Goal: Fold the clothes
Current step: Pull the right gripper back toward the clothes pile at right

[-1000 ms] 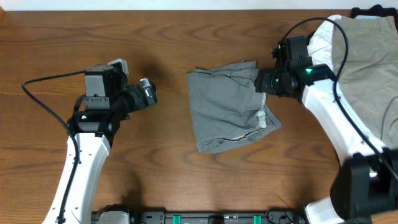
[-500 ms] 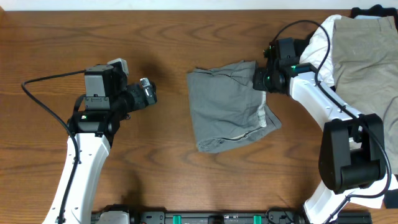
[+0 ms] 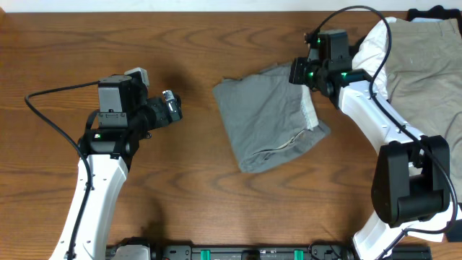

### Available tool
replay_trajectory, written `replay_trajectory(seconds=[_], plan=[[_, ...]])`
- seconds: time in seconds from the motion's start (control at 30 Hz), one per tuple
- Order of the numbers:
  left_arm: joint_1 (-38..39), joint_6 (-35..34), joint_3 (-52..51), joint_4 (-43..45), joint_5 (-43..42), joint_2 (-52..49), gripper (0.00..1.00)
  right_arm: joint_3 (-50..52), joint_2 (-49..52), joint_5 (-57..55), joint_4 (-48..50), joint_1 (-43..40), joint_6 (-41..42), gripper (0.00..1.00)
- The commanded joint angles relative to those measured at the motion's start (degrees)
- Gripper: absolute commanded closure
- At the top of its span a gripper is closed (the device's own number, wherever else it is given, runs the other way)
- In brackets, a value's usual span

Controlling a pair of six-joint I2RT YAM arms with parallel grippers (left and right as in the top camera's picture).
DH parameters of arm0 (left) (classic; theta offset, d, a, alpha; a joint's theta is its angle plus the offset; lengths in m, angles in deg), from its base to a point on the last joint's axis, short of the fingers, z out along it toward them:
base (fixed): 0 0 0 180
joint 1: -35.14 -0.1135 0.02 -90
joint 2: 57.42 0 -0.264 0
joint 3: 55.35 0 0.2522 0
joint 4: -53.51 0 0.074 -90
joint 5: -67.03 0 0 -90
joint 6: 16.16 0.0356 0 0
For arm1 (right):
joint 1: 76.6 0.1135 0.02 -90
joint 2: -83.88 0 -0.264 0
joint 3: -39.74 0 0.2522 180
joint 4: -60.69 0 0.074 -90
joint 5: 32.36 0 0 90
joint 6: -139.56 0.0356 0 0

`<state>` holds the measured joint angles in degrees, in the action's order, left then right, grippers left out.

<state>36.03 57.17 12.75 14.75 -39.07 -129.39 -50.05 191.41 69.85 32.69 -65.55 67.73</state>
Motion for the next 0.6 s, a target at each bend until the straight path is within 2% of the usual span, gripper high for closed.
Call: replay_trajectory(seconds=[0.0, 0.13, 0.17, 0.2, 0.23, 0.27, 0.3, 0.57], plan=[[-0.24, 0.59, 0.15, 0.37, 0.81, -0.39, 0.02, -1.2, -0.07, 0.04, 1.64, -0.59, -3.78, 0.99], [-0.22, 0.59, 0.15, 0.37, 0.81, -0.39, 0.02, -1.2, 3.43, -1.62, 3.1, -0.59, -5.22, 0.97], [-0.22, 0.57, 0.15, 0.37, 0.81, -0.39, 0.02, -1.2, 4.57, -2.4, 3.32, -0.61, -5.44, 0.73], [-0.22, 0.59, 0.15, 0.37, 0.81, -0.39, 0.02, -1.2, 5.53, -2.69, 3.69, -0.66, -5.7, 0.4], [-0.24, 0.59, 0.15, 0.37, 0.81, -0.39, 0.02, -1.2, 6.16, -2.8, 3.78, -0.76, -6.32, 0.17], [-0.24, 0.59, 0.15, 0.37, 0.81, -0.39, 0.02, -1.2, 6.45, -2.8, 3.74, -0.94, -6.51, 0.04], [-0.22, 0.59, 0.15, 0.37, 0.81, -0.39, 0.02, -1.22, 6.43, -2.75, 3.56, -1.14, -6.49, 0.01], [-0.22, 0.59, 0.15, 0.35, 0.74, -0.39, 0.02, -3.52, -4.37, -1.25, -5.27, -4.11, -6.47, 0.01]])
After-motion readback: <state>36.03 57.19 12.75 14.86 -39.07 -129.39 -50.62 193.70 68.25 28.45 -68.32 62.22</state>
